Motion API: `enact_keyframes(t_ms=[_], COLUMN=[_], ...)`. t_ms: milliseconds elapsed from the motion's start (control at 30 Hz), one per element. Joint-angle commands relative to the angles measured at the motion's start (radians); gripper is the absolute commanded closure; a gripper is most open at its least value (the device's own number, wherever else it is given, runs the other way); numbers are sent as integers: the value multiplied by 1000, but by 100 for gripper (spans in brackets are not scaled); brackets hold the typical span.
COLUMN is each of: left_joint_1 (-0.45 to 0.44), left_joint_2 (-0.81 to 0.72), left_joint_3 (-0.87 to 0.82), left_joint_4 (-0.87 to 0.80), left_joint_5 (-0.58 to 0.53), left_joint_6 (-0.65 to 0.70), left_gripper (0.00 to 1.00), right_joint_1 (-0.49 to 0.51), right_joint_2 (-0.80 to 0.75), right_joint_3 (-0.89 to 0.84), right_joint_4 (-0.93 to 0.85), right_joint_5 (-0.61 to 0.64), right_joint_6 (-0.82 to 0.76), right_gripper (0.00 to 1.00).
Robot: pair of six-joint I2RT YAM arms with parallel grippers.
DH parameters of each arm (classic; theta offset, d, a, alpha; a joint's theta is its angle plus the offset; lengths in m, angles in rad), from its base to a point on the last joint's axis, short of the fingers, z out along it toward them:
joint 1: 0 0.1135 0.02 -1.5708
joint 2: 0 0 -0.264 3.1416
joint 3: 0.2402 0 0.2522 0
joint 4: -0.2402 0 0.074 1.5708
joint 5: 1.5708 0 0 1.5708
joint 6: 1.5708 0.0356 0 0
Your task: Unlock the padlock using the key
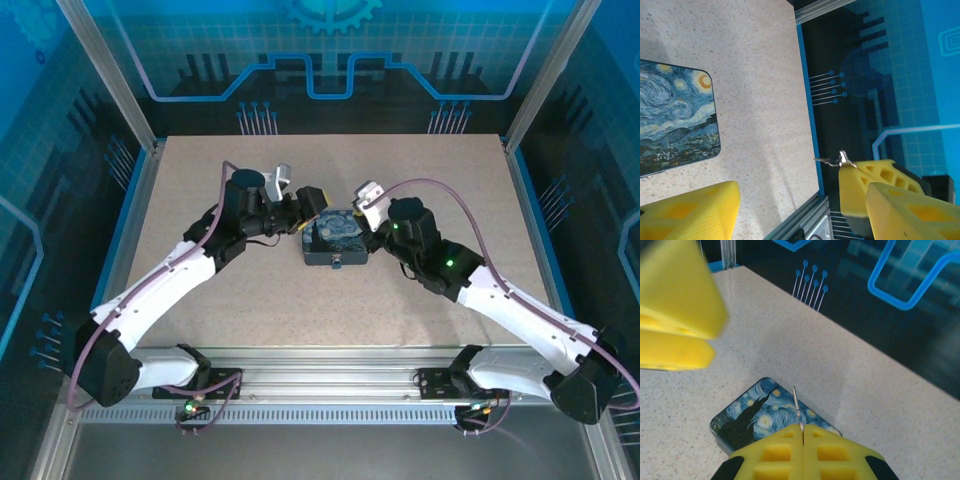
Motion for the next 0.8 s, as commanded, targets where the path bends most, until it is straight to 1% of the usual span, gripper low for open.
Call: enact_keyframes(t_ms=[0,167,367,433,533,633,767], left_joint_1=[5,2,-10,-13,-18,-17,-19], left_joint_2=[25,47,56,58,59,62,68], left_joint_3=[37,36,54,59,61,58,55], left_joint_4=[54,123,135,134,135,138,138], left_joint_5=[66,104,114,114,114,115,117], left_joint_6=[-81,-145,-159,-160,-162,-165,-168], left_gripper=[31,31,33,35,42,52,59], right_joint_1=[54,93,132,138,147,152,157], right_joint_2=[-5,12,53,62,74,78,77], right_joint_3=[-14,-20,-12,-9,-5,-6,-6], right_joint_4=[117,160,173,177,178,180,180], right_joint_5=[132,179,207,208,212,214,219], right_joint_6=[-122,-165,-192,-191,-191,-192,-191], right_gripper=[100,100,100,100,100,100,100])
